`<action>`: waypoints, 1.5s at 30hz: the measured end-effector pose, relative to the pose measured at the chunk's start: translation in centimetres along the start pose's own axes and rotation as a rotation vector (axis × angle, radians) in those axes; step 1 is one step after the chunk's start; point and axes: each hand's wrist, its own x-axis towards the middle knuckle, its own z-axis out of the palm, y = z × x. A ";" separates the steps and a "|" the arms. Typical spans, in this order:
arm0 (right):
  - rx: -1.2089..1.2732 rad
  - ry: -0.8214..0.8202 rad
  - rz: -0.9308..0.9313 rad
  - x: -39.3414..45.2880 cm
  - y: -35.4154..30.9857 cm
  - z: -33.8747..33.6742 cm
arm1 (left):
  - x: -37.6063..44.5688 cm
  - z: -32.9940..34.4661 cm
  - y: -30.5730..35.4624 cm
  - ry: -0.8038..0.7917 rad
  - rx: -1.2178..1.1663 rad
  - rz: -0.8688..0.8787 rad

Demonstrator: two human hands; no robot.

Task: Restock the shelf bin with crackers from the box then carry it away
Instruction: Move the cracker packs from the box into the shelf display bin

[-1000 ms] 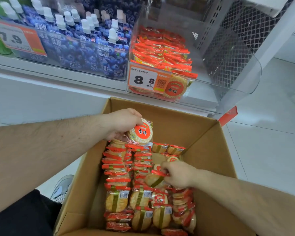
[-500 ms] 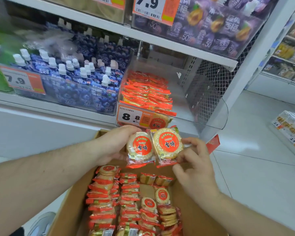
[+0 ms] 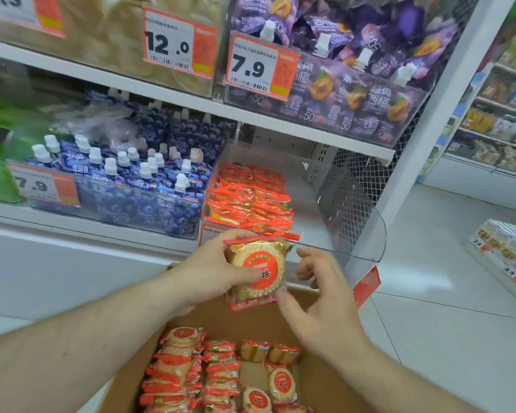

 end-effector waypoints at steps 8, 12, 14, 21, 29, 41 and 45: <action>0.454 -0.356 0.412 6.1 0.1 -2.2 | 1.4 0.2 3.6 -0.052 0.247 0.265; 0.622 -0.114 0.585 10.2 1.1 -3.7 | 3.7 -0.3 4.1 0.168 0.554 0.404; 0.568 0.028 0.664 13.2 3.0 -4.2 | 5.0 -1.0 3.4 0.274 0.727 0.470; 0.236 0.022 0.813 20.3 13.1 0.0 | 7.4 -1.0 1.5 0.279 1.043 0.461; 0.101 -0.087 0.834 23.7 19.5 5.1 | 8.1 -1.2 0.8 0.184 1.120 0.472; 0.094 -0.143 0.864 24.4 18.8 6.4 | 7.9 -1.0 0.9 0.198 1.058 0.466; 0.175 -0.250 0.873 23.7 17.9 5.5 | 7.5 -1.0 1.3 0.173 1.055 0.454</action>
